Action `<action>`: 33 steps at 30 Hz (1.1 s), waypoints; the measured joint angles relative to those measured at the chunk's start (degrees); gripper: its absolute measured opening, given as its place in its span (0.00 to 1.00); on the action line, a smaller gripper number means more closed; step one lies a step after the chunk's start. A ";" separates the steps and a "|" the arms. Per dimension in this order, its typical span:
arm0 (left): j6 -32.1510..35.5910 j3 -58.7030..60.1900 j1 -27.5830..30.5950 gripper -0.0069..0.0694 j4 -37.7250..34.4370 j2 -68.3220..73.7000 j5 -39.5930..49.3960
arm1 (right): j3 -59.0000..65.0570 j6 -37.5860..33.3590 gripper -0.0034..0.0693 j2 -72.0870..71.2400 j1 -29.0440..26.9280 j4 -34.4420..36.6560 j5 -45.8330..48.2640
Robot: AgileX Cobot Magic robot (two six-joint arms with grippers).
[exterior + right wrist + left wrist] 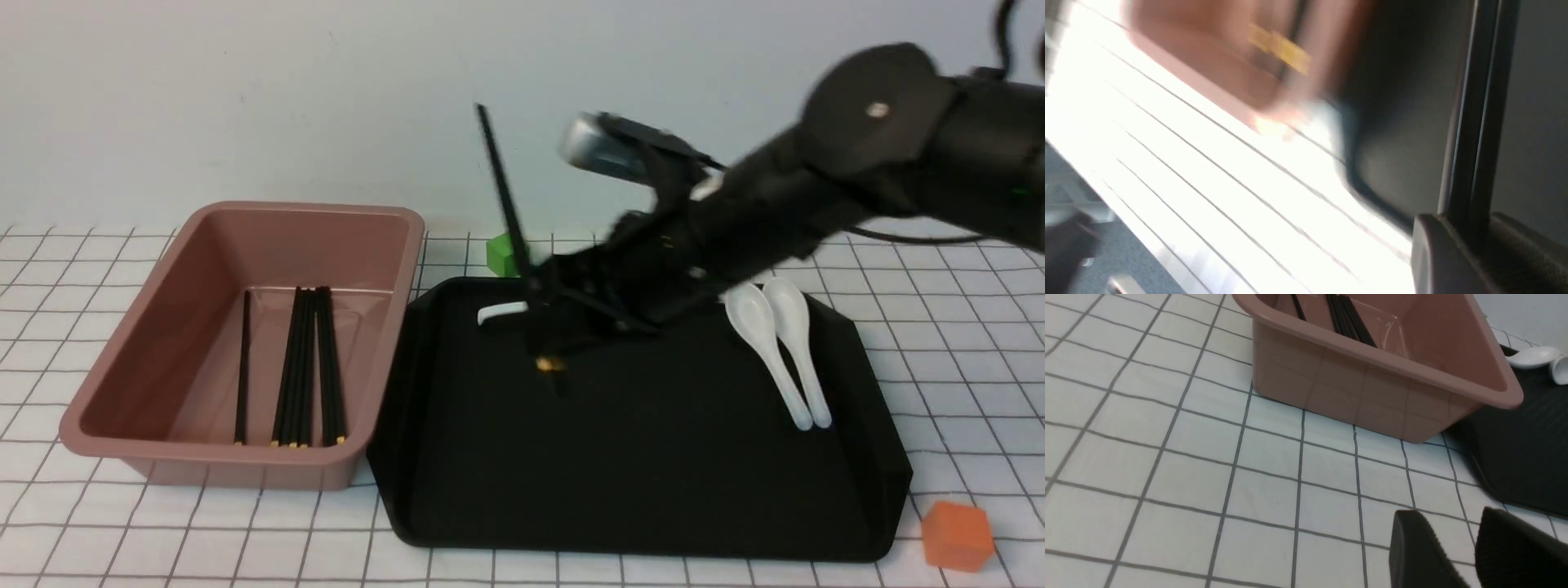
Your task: On white black tablecloth take chopsticks from black tray and put them in box.
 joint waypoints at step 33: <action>0.00 0.00 0.00 0.40 -0.02 0.00 0.00 | -42.79 6.40 0.03 8.15 6.63 -23.46 25.25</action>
